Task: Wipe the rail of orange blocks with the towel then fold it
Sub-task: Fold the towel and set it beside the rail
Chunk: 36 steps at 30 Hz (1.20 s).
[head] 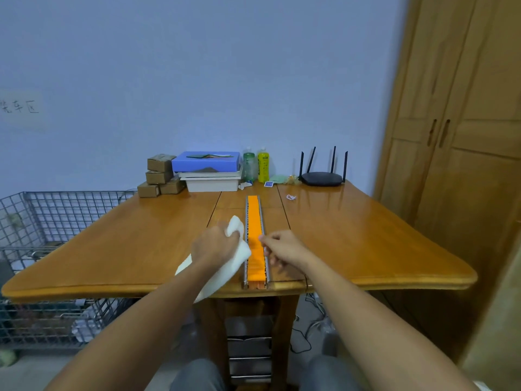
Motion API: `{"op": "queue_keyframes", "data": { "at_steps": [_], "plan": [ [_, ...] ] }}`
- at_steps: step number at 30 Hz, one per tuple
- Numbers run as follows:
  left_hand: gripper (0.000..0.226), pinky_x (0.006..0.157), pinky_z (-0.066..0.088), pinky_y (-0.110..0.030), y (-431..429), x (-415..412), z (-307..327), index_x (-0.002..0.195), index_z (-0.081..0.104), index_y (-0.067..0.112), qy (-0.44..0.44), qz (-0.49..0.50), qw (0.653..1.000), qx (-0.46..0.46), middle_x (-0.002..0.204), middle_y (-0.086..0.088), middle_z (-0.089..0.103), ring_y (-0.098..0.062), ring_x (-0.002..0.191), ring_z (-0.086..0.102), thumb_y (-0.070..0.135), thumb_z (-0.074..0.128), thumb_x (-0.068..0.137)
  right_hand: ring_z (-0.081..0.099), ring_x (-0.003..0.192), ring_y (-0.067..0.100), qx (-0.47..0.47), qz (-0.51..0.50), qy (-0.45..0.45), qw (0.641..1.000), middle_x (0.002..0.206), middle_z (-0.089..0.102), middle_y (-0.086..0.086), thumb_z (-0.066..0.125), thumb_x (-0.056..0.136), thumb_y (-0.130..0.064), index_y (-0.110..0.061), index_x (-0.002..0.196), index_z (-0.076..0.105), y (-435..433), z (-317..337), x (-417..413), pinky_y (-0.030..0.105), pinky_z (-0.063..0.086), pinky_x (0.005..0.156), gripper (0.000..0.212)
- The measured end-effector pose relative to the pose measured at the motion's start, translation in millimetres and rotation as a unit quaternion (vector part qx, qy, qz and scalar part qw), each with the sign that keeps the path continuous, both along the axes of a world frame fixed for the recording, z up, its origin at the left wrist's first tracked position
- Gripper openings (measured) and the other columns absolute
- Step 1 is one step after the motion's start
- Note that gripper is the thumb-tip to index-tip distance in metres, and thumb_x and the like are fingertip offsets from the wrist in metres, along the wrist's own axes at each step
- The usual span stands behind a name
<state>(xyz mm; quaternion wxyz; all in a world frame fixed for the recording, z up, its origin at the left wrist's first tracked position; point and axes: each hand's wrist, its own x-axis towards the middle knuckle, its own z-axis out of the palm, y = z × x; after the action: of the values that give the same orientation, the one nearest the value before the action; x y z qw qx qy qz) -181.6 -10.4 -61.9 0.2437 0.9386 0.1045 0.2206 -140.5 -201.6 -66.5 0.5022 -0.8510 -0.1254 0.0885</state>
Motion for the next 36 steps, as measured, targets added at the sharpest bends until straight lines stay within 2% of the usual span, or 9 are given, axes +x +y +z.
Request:
{"op": "queue_keyframes", "data": {
  "at_steps": [3, 8, 11, 14, 16, 21, 26, 31, 36],
  "plan": [
    [0.047, 0.083, 0.051, -0.040, -8, 18, 21, 0.127, 0.057, 0.015, -0.016, 0.029, 0.990, -0.134, 0.116, -0.009, 0.065, -0.029, 0.100, 0.062, 0.051, 0.050, 0.097, 0.070, 0.076, 0.018, 0.067, 0.100, 0.041, 0.992, 0.099, 0.073, 0.006, 0.058, 0.092, -0.062, -0.018, 0.110, 0.069, 4, 17, -3, 0.030, 0.057, 0.066, 0.049],
    [0.069, 0.096, 0.049, -0.050, -18, 44, 44, 0.141, 0.038, 0.011, 0.003, 0.070, 0.944, -0.323, 0.133, -0.013, 0.057, -0.037, 0.117, 0.058, 0.060, 0.052, 0.095, 0.071, 0.098, 0.014, 0.059, 0.142, 0.007, 0.988, 0.114, 0.068, -0.001, 0.067, 0.084, -0.064, -0.018, 0.125, 0.057, 14, 29, 1, 0.039, 0.059, 0.089, 0.062],
    [0.099, 0.094, 0.050, -0.051, -13, 57, 55, 0.141, 0.045, 0.017, 0.028, 0.010, 0.862, -0.506, 0.127, -0.011, 0.062, -0.036, 0.111, 0.062, 0.085, 0.059, 0.071, 0.063, 0.102, 0.009, 0.065, 0.097, -0.064, 0.991, 0.115, 0.063, -0.010, 0.079, 0.079, -0.053, -0.024, 0.132, 0.052, 21, 31, 7, 0.029, 0.055, 0.080, 0.066],
    [0.124, 0.092, 0.054, -0.053, 5, 79, 42, 0.139, 0.054, 0.024, 0.041, -0.049, 0.795, -0.603, 0.122, -0.010, 0.069, -0.033, 0.106, 0.069, 0.097, 0.066, 0.039, 0.062, 0.103, 0.011, 0.112, 0.036, -0.119, 0.986, 0.115, 0.063, -0.011, 0.071, 0.091, -0.033, -0.027, 0.129, 0.053, 25, 29, 17, 0.025, 0.051, 0.076, 0.043],
    [0.113, 0.089, 0.056, -0.049, 3, 69, 44, 0.138, 0.057, 0.022, 0.038, -0.086, 0.781, -0.617, 0.122, -0.009, 0.071, -0.029, 0.106, 0.071, 0.087, 0.073, 0.048, 0.064, 0.101, 0.017, 0.170, -0.014, -0.131, 0.977, 0.111, 0.067, -0.006, 0.060, 0.096, -0.021, -0.025, 0.123, 0.057, 28, 32, 21, 0.029, 0.053, 0.077, 0.027],
    [0.064, 0.098, 0.054, -0.053, 7, 56, 47, 0.126, 0.067, 0.024, -0.024, -0.136, 0.794, -0.592, 0.115, -0.004, 0.077, -0.028, 0.107, 0.072, 0.061, 0.079, 0.075, 0.066, 0.088, 0.015, 0.303, -0.068, -0.105, 0.945, 0.099, 0.070, -0.003, 0.052, 0.093, -0.008, -0.020, 0.113, 0.062, 30, 47, 26, 0.028, 0.050, 0.065, 0.025],
    [0.063, 0.096, 0.054, -0.055, 12, 54, 49, 0.128, 0.064, 0.021, 0.019, -0.192, 0.753, -0.629, 0.118, -0.008, 0.076, -0.032, 0.112, 0.071, 0.060, 0.074, 0.079, 0.067, 0.078, 0.008, 0.353, -0.081, -0.114, 0.925, 0.085, 0.071, -0.012, 0.052, 0.091, -0.010, -0.022, 0.101, 0.065, 24, 55, 31, 0.028, 0.051, 0.063, 0.021],
    [0.062, 0.090, 0.059, -0.051, -4, 54, 59, 0.129, 0.062, 0.024, -0.032, -0.191, 0.793, -0.578, 0.116, -0.003, 0.076, -0.026, 0.105, 0.074, 0.066, 0.060, 0.083, 0.071, 0.091, 0.016, 0.357, -0.105, -0.161, 0.914, 0.098, 0.074, -0.004, 0.058, 0.098, -0.043, -0.027, 0.106, 0.067, 24, 63, 38, 0.038, 0.058, 0.078, 0.019],
    [0.065, 0.097, 0.055, -0.058, -3, 60, 59, 0.136, 0.058, 0.026, 0.011, -0.209, 0.776, -0.595, 0.123, -0.005, 0.074, -0.030, 0.112, 0.072, 0.071, 0.052, 0.089, 0.066, 0.084, 0.006, 0.308, -0.134, -0.226, 0.914, 0.093, 0.070, -0.006, 0.055, 0.099, -0.050, -0.028, 0.100, 0.063, 18, 62, 40, 0.031, 0.055, 0.075, 0.024]
  ]
}}
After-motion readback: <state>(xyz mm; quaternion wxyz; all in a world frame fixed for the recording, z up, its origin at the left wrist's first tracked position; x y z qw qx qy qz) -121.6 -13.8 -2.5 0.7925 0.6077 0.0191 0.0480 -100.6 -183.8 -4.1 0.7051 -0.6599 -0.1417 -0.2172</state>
